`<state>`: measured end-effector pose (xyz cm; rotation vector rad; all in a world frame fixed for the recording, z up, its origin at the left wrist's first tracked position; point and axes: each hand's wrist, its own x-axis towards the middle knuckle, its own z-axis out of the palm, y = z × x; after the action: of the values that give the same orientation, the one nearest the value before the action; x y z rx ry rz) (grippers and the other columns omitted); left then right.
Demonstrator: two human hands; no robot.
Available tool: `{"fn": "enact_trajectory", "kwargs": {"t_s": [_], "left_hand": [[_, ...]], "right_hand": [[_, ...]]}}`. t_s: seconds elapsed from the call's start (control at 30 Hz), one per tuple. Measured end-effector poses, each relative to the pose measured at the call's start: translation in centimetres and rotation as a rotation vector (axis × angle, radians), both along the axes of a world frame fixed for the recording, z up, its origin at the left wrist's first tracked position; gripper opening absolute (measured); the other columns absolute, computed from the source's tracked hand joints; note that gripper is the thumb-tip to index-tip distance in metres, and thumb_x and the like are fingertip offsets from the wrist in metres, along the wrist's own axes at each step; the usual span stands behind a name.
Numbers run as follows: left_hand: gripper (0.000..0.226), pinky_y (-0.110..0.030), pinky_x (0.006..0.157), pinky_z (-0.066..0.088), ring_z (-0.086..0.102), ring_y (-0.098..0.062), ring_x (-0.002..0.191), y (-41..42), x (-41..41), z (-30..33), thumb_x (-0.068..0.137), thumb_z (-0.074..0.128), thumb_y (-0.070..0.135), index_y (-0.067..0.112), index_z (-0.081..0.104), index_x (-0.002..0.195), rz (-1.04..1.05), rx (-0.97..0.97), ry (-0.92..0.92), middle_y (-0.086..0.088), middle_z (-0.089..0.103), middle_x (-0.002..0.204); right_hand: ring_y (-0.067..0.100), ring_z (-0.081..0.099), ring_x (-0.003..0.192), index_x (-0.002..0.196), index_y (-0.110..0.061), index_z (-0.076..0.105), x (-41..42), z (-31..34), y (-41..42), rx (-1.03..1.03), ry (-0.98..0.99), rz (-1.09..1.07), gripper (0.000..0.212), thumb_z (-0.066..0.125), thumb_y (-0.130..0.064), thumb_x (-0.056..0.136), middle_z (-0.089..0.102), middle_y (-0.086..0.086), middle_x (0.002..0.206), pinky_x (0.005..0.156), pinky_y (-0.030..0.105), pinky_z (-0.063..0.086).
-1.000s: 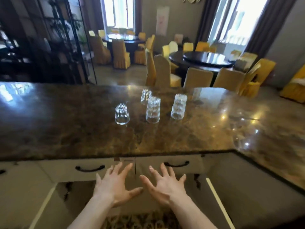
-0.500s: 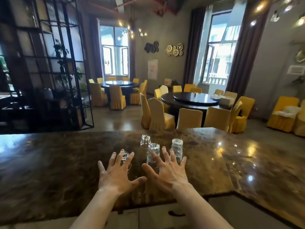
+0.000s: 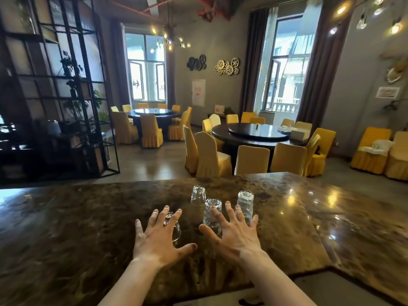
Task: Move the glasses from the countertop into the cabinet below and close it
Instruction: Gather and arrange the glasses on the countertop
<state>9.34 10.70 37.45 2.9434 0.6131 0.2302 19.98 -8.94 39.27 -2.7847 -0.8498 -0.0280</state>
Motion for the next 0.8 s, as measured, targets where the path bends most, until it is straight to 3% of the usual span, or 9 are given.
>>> {"fn": "enact_trajectory", "kwargs": {"t_s": [0.13,0.23,0.3,0.4,0.5,0.57,0.67,0.73,0.8], "left_hand": [[0.112,-0.060,0.120,-0.003,-0.008,-0.020,0.153,2.5,1.3,-1.2,0.060,0.025,0.102,0.049,-0.002,0.155,-0.010,0.017,0.014,0.008,-0.003,0.167],[0.108,-0.056,0.121,-0.003,-0.007,-0.021,0.153,3.8,2.8,-2.2,0.065,0.031,0.098,0.048,-0.001,0.155,-0.004,-0.006,0.040,0.007,-0.002,0.168],[0.103,-0.054,0.122,-0.002,-0.007,-0.022,0.153,4.7,4.5,-2.7,0.071,0.039,0.093,0.048,-0.002,0.155,-0.004,-0.005,0.056,0.005,-0.002,0.168],[0.102,-0.051,0.123,-0.002,-0.010,-0.023,0.153,5.8,7.7,-3.1,0.078,0.054,0.079,0.046,-0.003,0.155,-0.037,0.040,0.128,0.004,-0.007,0.168],[0.107,-0.051,0.122,-0.005,-0.016,-0.024,0.151,6.7,10.3,-3.1,0.079,0.071,0.063,0.046,-0.003,0.155,-0.082,0.066,0.295,0.003,-0.013,0.167],[0.110,-0.051,0.122,-0.002,-0.015,-0.024,0.152,7.3,11.6,-3.1,0.081,0.077,0.047,0.045,-0.003,0.156,-0.110,0.072,0.462,0.003,-0.016,0.166],[0.107,-0.047,0.122,0.013,0.007,-0.026,0.152,8.0,13.1,-2.7,0.082,0.080,0.025,0.046,0.006,0.156,-0.151,0.082,0.618,0.001,-0.007,0.167],[0.095,-0.040,0.113,0.032,0.031,-0.025,0.141,8.3,13.9,-2.8,0.081,0.077,0.017,0.046,0.020,0.151,-0.184,0.102,0.616,0.001,0.009,0.163],[0.081,-0.033,0.100,0.044,0.041,-0.020,0.125,8.5,14.6,-3.1,0.083,0.073,0.016,0.043,0.027,0.145,-0.213,0.120,0.582,0.003,0.022,0.151]], "right_hand": [[0.028,-0.010,0.155,0.157,-0.049,0.000,1.4,-1.4,1.6,-0.036,0.008,-0.018,0.101,-0.004,-0.097,0.068,-0.008,-0.001,0.170,0.117,0.070,-0.009],[0.028,-0.004,0.156,0.158,-0.044,0.005,2.8,-2.3,2.9,-0.062,0.008,0.005,0.092,0.014,-0.091,0.080,-0.001,0.002,0.171,0.121,0.064,-0.001],[0.029,-0.003,0.156,0.159,-0.041,0.006,4.7,-2.4,4.0,-0.071,-0.010,0.056,0.087,0.039,-0.079,0.088,-0.001,0.003,0.171,0.123,0.060,0.008],[0.032,-0.010,0.155,0.159,-0.038,0.005,8.2,-2.2,5.6,-0.156,-0.063,0.171,0.095,0.069,-0.051,0.089,-0.008,0.006,0.170,0.123,0.060,0.007],[0.035,-0.017,0.153,0.159,-0.037,0.004,11.3,-2.1,7.3,-0.309,-0.104,0.309,0.105,0.079,-0.031,0.085,-0.014,0.008,0.169,0.122,0.064,0.003],[0.036,-0.017,0.153,0.159,-0.037,0.008,13.3,-2.2,8.5,-0.427,-0.098,0.416,0.100,0.076,-0.021,0.088,-0.013,0.010,0.169,0.121,0.066,0.004],[0.038,-0.005,0.155,0.157,-0.033,0.026,15.9,-2.5,10.0,-0.573,-0.071,0.530,0.078,0.069,-0.020,0.094,0.001,0.014,0.169,0.119,0.067,0.012],[0.040,0.011,0.152,0.152,-0.026,0.040,17.1,-2.8,10.6,-0.627,-0.116,0.579,0.065,0.069,-0.026,0.093,0.016,0.017,0.165,0.114,0.066,0.025],[0.041,0.030,0.140,0.141,-0.017,0.053,17.8,-3.3,11.0,-0.657,-0.216,0.603,0.051,0.068,-0.029,0.094,0.035,0.019,0.152,0.103,0.058,0.040]]}}
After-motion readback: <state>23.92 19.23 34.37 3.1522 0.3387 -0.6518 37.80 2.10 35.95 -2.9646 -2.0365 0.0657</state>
